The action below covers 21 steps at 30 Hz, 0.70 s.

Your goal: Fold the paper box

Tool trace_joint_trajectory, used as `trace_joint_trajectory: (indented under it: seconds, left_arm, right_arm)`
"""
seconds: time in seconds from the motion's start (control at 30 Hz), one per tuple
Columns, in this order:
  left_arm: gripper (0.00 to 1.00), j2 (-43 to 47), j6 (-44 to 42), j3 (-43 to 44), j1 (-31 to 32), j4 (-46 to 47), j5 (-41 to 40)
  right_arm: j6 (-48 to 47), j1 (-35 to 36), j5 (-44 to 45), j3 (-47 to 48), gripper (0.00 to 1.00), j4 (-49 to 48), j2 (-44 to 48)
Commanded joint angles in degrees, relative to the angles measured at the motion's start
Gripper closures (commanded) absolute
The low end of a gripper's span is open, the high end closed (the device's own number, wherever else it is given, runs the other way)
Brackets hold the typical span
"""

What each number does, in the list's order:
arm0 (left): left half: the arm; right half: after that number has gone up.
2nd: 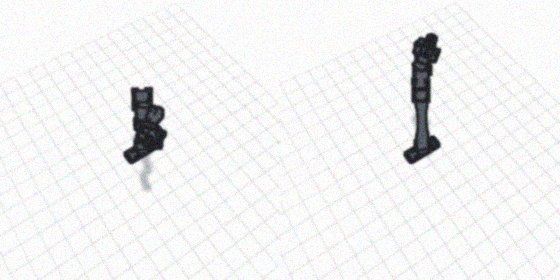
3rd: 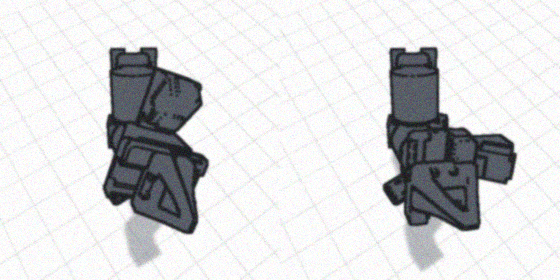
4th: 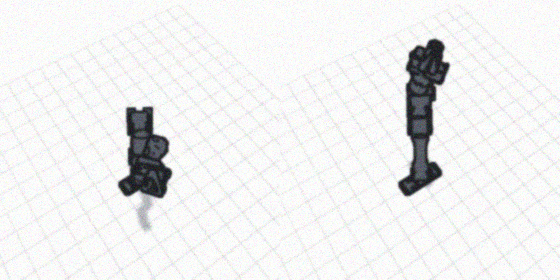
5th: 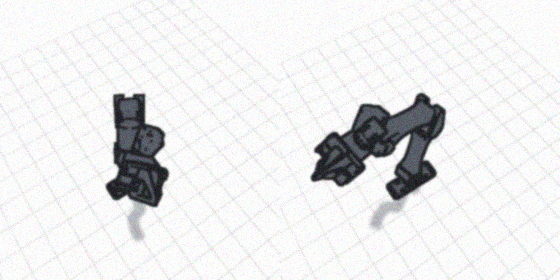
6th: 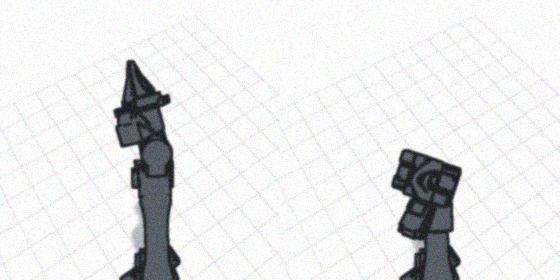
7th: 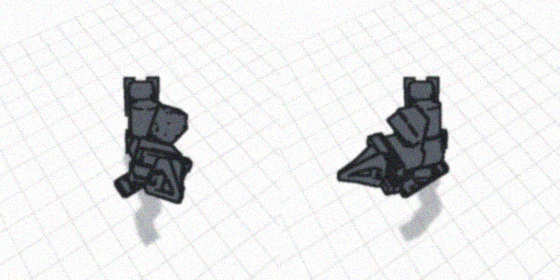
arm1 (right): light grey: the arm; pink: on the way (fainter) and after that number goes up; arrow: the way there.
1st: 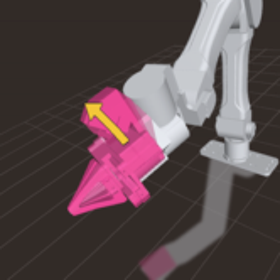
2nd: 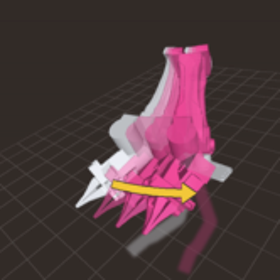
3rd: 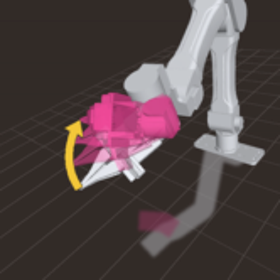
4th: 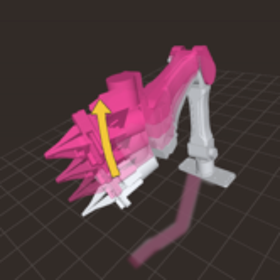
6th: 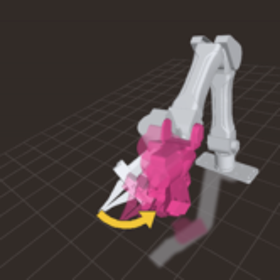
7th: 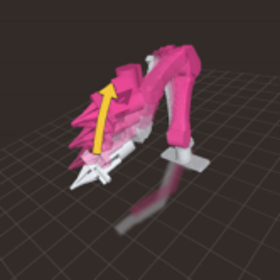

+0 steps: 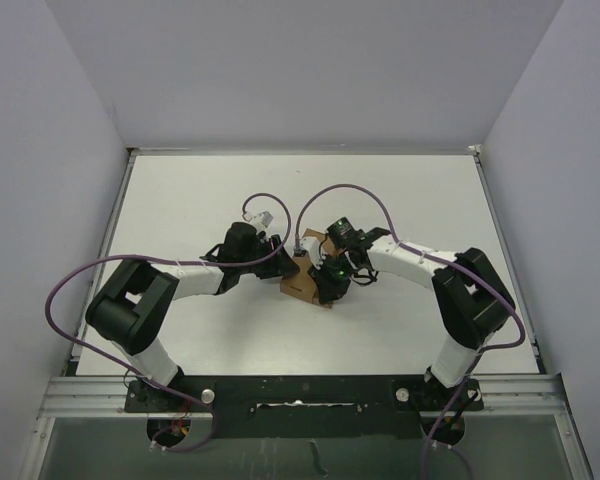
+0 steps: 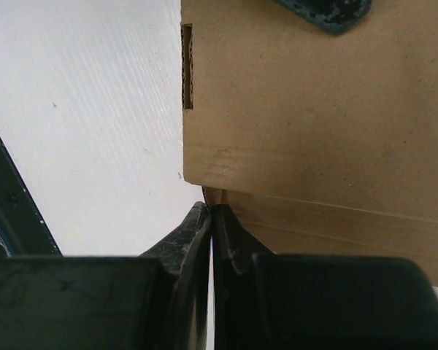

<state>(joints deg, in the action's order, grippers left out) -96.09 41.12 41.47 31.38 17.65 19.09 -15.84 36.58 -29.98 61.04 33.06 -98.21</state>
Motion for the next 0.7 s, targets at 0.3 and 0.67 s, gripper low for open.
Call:
trace_joint_trajectory:
  seconds: [0.3, 0.67]
  left_arm:
    - [0.59, -2.56, -0.88, -1.86, 0.34, -5.61, 0.95]
    - [0.52, 0.64, 2.26, -1.67, 0.13, -4.11, 2.13]
  right_arm:
    - [4.79, -2.88, -4.65, 0.25, 1.0, -5.57, 2.75]
    - [0.62, -1.63, -2.81, -1.69, 1.0, -5.38, 3.64]
